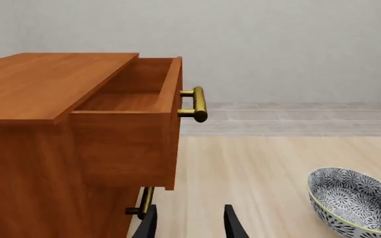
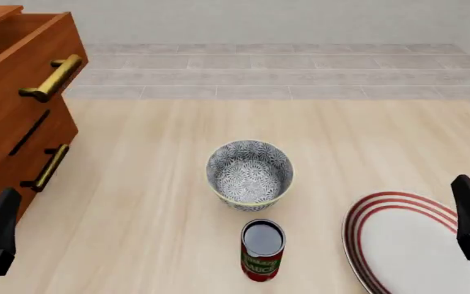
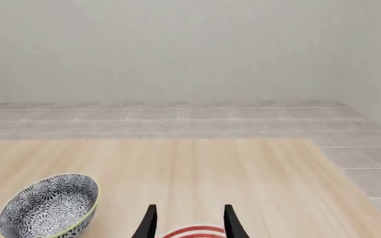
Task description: Put the bowl on the plate.
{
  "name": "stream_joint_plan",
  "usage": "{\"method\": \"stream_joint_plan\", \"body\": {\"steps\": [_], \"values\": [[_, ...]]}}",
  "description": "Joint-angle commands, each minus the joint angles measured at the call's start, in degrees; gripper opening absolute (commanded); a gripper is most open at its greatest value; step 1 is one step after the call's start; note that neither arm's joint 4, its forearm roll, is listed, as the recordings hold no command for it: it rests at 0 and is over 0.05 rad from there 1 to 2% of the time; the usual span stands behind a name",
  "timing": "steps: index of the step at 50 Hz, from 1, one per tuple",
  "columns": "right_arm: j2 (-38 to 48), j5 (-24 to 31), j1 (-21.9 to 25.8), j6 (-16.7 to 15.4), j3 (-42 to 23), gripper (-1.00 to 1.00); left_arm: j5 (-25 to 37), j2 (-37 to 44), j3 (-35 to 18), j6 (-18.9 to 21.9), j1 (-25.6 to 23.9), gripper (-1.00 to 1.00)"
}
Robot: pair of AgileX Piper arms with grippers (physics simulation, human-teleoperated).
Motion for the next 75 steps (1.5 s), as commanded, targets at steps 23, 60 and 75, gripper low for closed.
{"method": "stream_joint_plan", "body": {"steps": [23, 60, 75], "values": [[20.67, -3.61, 6.02, 1.98, -18.7, 1.0, 0.0, 0.0, 0.0, 0.0, 0.0, 1.0], [60.26, 10.58, 22.86, -0.5, -45.74, 1.0, 0.0, 0.0, 0.0, 0.0, 0.0, 1.0], [71.26, 17.46, 27.8, 1.53, -54.9, 1.0, 0.0, 0.0, 0.0, 0.0, 0.0, 1.0]]}}
